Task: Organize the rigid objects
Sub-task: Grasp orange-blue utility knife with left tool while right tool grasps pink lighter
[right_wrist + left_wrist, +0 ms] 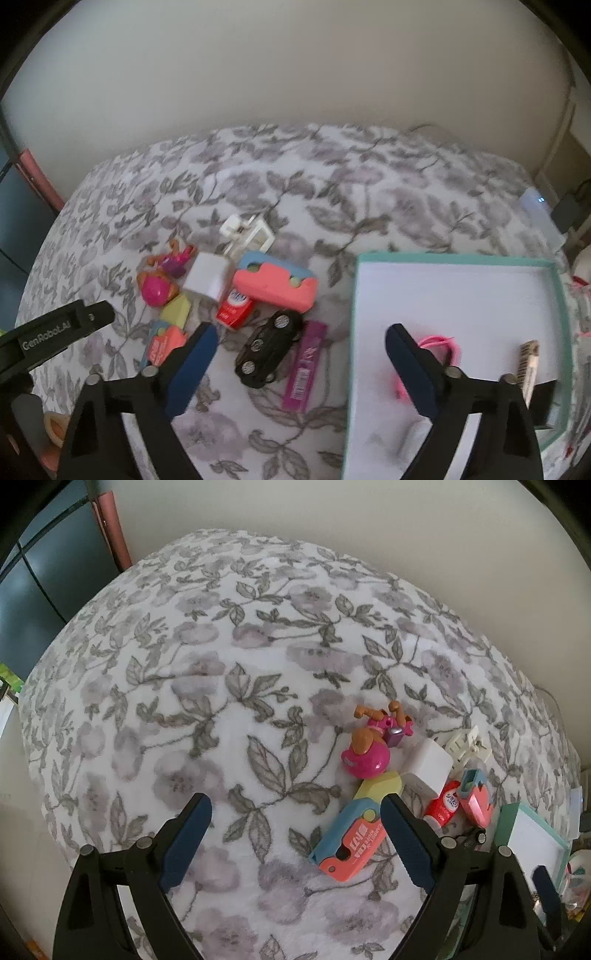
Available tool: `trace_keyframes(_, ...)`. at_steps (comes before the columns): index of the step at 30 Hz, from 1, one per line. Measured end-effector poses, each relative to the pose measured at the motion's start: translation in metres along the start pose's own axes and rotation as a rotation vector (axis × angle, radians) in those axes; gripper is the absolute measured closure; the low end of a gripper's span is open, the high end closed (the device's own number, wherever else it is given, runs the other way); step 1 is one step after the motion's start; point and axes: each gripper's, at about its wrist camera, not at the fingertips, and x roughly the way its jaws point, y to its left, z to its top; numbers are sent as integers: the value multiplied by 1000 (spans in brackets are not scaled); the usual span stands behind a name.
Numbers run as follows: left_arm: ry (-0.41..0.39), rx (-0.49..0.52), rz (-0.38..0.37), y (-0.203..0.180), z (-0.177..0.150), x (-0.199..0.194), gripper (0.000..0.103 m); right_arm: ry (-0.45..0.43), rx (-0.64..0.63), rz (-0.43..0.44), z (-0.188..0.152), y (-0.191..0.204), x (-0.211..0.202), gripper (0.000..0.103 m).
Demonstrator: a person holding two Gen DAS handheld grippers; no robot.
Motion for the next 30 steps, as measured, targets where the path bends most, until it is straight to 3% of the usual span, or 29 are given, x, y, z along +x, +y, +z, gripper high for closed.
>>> trace_keyframes(7,93,67,-4,-24,-9,29,10,70,17,28,-13,-6,21,29)
trace_keyframes(11,117,102,14,-35,-15,40,10,90,41,39,-15,-12,22,44)
trace_keyframes(17,122,117,37,-41,-19,47,14,107,30,29,-17,-12,21,57)
trace_keyframes(21,134,111,28,-43,-22,54,15,112,9,27,-18,-7,21,58)
trace_keyframes(23,135,116,32,-43,-24,55,16,124,6,29,-20,-6,24,65)
trace_keyframes(27,131,118,35,-47,-25,58,16,139,-13,13,-22,-5,30,65)
trace_keyframes(30,128,123,37,-50,-24,60,21,150,-19,4,-24,-4,35,73)
